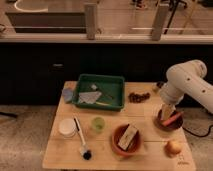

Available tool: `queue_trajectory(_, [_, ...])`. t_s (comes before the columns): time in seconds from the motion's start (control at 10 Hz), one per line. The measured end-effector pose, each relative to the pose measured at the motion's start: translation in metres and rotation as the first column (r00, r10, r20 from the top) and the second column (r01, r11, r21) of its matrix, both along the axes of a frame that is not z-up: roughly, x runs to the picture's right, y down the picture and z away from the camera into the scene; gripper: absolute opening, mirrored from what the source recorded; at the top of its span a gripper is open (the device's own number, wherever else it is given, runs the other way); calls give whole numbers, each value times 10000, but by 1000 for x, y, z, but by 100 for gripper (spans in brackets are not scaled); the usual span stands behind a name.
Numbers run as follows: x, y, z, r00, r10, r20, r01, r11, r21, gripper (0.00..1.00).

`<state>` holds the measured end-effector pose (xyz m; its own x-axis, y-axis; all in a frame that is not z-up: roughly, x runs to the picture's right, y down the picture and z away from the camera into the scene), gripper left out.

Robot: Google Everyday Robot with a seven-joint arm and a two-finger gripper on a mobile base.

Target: Place grapes in plastic cup

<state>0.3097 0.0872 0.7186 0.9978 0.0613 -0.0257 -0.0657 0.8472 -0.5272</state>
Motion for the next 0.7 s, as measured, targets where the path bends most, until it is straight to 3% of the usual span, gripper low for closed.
queue_trajectory(0.3, [10, 1, 25, 9989, 36, 458, -47, 9997, 249, 80])
queue_trajectory(0.7, [-4, -10, 62, 9881, -534, 1440, 483, 9981, 389, 80])
